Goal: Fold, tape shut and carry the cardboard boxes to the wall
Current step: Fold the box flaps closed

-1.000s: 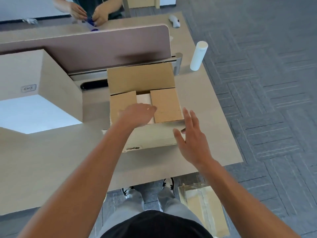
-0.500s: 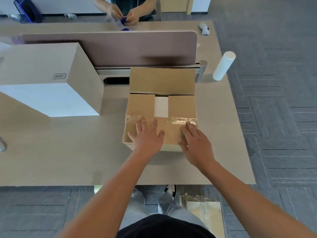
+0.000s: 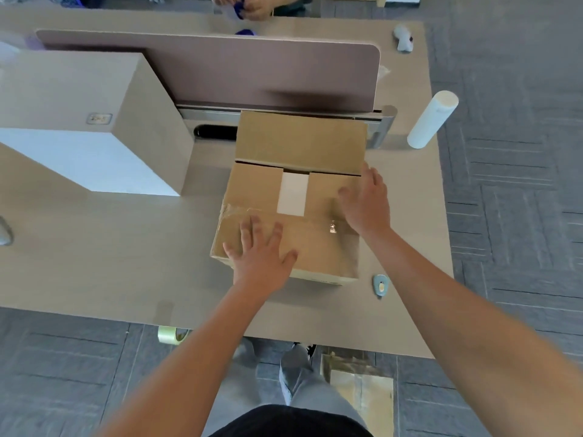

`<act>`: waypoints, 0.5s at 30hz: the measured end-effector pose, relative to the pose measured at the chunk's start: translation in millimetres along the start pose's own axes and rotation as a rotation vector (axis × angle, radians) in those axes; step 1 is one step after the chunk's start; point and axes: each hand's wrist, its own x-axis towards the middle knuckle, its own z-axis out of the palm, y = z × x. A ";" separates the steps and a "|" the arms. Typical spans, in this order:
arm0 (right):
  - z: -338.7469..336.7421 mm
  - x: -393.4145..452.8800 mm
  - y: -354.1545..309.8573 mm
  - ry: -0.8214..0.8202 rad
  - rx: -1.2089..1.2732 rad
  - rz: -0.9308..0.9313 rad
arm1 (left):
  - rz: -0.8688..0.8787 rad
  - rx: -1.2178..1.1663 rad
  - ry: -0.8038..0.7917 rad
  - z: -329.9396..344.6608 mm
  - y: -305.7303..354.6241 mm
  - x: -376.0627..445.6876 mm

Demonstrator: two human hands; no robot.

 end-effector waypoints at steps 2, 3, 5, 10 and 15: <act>2.2 19.7 -4.2 0.002 0.044 -0.002 | -0.001 0.018 0.001 -0.1 0.2 1.1; 2.8 27.3 -6.6 -0.001 0.065 -0.011 | 0.000 0.027 0.002 0.7 0.0 1.4; 2.5 36.7 -10.8 0.006 0.114 -0.035 | 0.000 0.031 -0.001 2.5 -1.2 1.7; -3.5 23.1 -14.0 0.118 0.133 -0.136 | 0.009 0.029 0.006 0.7 -1.7 0.3; -16.3 -9.3 -11.2 0.125 0.166 -0.133 | 0.006 0.022 -0.012 -3.8 -2.2 -0.9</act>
